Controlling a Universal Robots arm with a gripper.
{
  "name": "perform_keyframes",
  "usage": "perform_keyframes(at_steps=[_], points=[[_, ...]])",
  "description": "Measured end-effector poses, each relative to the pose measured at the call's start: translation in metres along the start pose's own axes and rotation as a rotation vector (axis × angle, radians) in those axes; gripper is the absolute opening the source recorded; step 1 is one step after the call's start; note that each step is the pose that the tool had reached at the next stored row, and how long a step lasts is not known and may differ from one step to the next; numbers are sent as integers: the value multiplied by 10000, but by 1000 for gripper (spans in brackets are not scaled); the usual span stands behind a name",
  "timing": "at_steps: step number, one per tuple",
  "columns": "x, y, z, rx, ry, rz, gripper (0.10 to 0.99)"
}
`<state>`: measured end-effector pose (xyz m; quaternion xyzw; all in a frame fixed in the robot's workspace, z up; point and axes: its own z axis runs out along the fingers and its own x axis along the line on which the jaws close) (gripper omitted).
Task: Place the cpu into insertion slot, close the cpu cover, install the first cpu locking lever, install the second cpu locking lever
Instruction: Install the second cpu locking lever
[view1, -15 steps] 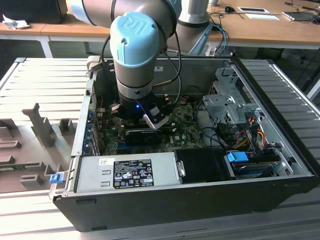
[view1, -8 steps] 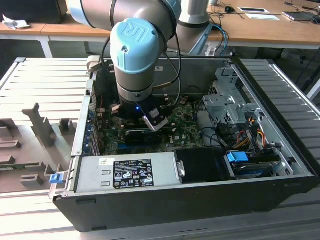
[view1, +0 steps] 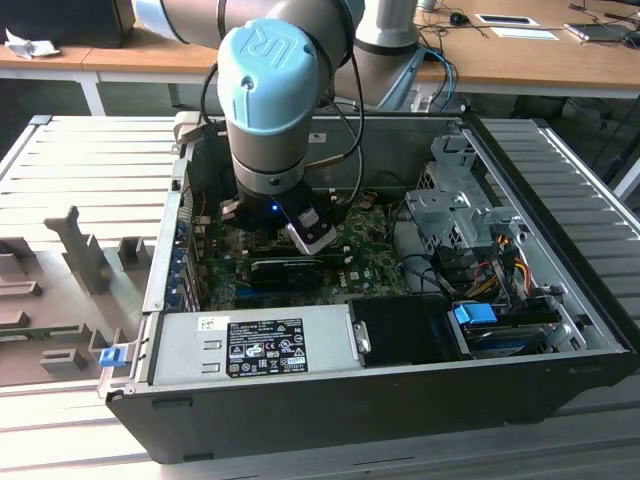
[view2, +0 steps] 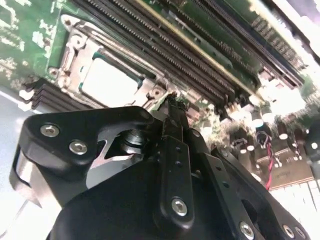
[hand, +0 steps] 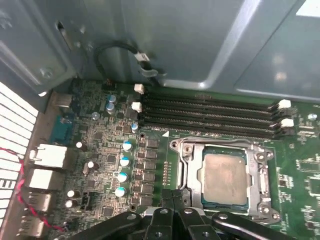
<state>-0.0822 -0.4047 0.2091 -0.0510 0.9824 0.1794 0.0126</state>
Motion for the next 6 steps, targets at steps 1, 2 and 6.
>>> perform_keyframes(at_steps=[1, 2, 6], points=[[-1, 8, -19, -1, 1, 1, 106], [-1, 13, -33, 0, 2, 3, 106], [-4, 33, -87, -2, -6, 18, 106]])
